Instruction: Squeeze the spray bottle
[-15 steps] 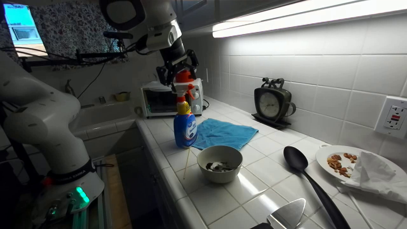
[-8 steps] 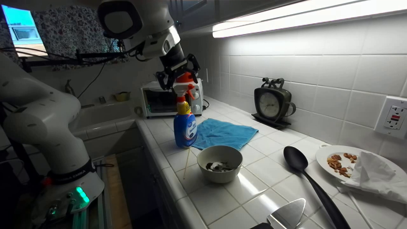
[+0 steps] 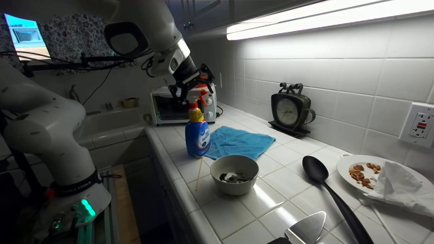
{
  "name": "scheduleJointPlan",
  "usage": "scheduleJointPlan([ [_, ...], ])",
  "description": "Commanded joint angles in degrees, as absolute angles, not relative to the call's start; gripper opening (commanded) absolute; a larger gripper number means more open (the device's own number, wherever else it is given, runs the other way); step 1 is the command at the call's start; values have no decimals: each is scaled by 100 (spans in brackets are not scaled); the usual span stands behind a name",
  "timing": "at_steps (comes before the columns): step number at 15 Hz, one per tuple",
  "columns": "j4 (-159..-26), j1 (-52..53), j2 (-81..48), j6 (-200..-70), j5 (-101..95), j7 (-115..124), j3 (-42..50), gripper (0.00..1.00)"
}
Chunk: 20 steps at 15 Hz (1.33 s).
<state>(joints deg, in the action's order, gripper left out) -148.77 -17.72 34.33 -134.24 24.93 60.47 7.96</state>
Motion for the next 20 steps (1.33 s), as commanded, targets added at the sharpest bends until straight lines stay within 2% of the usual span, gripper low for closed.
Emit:
scheduleJointPlan([
  [1,-15192,-1614,3708,-13648,3006,6098,891,100],
  [20,-15528,-1713,3715,-13659,4009,6407,1063,100],
])
